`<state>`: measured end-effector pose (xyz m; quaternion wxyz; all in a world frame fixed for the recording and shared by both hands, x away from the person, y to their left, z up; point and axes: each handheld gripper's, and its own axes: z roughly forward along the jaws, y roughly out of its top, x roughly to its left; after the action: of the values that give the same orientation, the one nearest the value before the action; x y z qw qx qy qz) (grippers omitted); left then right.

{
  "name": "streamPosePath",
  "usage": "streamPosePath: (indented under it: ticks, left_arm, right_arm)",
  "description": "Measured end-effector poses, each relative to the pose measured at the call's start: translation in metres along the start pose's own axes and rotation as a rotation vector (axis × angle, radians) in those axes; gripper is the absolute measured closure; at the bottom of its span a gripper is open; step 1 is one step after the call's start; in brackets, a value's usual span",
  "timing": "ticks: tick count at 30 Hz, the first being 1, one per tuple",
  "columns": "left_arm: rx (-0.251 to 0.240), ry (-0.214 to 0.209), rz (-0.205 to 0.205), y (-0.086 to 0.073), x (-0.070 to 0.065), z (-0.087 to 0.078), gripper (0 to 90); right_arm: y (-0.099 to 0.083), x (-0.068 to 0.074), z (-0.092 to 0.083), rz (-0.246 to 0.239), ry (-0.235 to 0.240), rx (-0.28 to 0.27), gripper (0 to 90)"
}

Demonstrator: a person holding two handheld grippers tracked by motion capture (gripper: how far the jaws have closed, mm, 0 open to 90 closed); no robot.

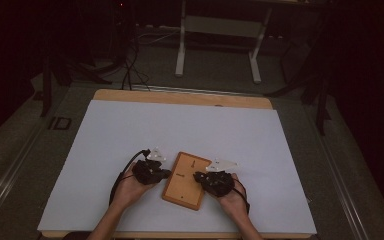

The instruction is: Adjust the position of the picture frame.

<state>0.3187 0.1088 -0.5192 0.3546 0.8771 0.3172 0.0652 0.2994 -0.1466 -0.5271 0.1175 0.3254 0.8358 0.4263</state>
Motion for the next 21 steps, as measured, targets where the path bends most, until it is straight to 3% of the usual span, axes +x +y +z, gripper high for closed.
streamPosePath:
  ticks: [6,10,13,16,18,21]
  left_arm:
    - [0.011,-0.019,0.016,-0.004,-0.003,-0.003,89.7]
    - [0.001,-0.051,0.039,-0.002,-0.011,0.000,89.8]
    - [-0.011,-0.083,0.087,0.002,-0.022,0.003,89.8]
    - [-0.021,-0.102,0.101,0.003,-0.023,0.002,89.7]
    - [-0.024,-0.101,0.101,0.003,-0.023,0.003,89.6]
    - [-0.017,-0.079,0.097,0.002,-0.021,0.002,89.5]
  right_arm:
    - [0.000,0.000,0.000,-0.015,0.006,0.007,83.0]
    - [0.000,-0.007,-0.003,-0.012,-0.045,0.012,82.9]
    - [-0.001,-0.017,-0.006,0.029,-0.073,0.014,82.3]
    - [0.000,-0.025,-0.011,0.045,-0.055,0.037,70.3]
    - [0.000,-0.028,-0.014,0.044,-0.042,0.034,68.6]
    - [0.004,-0.032,-0.032,0.013,0.008,-0.041,60.9]
